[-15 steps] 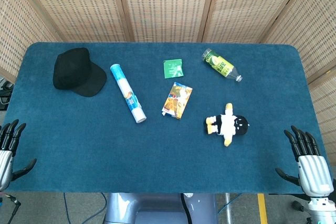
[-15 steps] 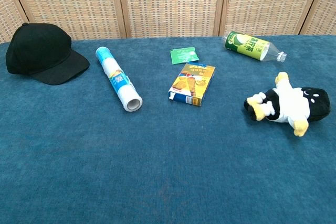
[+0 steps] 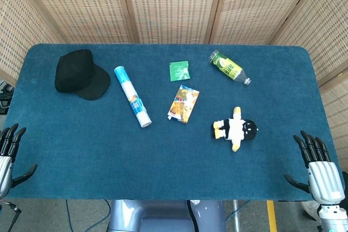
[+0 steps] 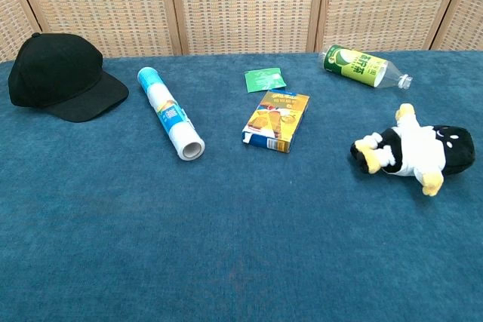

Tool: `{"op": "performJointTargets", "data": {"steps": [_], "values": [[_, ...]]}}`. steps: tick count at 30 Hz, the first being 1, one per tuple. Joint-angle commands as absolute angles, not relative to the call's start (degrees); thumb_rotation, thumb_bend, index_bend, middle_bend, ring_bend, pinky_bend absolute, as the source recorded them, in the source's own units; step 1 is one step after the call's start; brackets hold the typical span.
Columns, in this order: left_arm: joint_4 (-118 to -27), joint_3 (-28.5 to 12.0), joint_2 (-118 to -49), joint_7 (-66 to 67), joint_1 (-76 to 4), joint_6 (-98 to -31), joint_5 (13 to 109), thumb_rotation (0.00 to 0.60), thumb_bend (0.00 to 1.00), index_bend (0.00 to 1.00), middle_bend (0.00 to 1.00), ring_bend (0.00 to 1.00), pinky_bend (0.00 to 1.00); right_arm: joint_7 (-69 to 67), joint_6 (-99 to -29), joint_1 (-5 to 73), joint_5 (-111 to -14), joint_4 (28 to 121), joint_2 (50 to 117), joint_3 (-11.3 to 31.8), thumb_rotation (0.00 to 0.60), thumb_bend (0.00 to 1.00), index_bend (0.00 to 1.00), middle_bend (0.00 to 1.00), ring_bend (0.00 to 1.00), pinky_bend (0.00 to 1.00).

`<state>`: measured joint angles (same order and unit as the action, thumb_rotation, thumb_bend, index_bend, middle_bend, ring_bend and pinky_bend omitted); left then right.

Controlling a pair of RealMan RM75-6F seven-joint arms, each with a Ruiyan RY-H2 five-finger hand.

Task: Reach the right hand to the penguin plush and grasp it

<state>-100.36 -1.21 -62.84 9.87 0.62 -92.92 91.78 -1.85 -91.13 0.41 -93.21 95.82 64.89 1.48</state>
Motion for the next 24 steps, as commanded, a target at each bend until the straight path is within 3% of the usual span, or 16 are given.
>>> {"op": "performJointTargets", "data": {"steps": [1,17,24], "values": [[-100.3,-1.2,-62.8,9.8,0.6,-92.8,91.6,0.6,0.24,0.0,0.0,0.0,0.0,-2.0,-91.1,0.4,-93.1,95.8,64.9,1.5,0.6,0.22,0.02,0.0,0.0,0.06],[-100.6,-1.1,-62.7,10.0,0.7,-92.9,91.7,0.6,0.24,0.0,0.0,0.0,0.0,-3.0,-90.7,0.9,-93.4,95.0,64.9,1.5,0.6,0.22,0.06,0.0,0.0,0.07],[-100.0,-1.3,-63.3,10.5,0.3,-92.0,91.1,0.6,0.24,0.0,0.0,0.0,0.0,-8.1,-89.5,3.6,-95.0,90.6,64.3,2.9,0.6,0.22,0.11,0.0,0.0,0.08]]}}
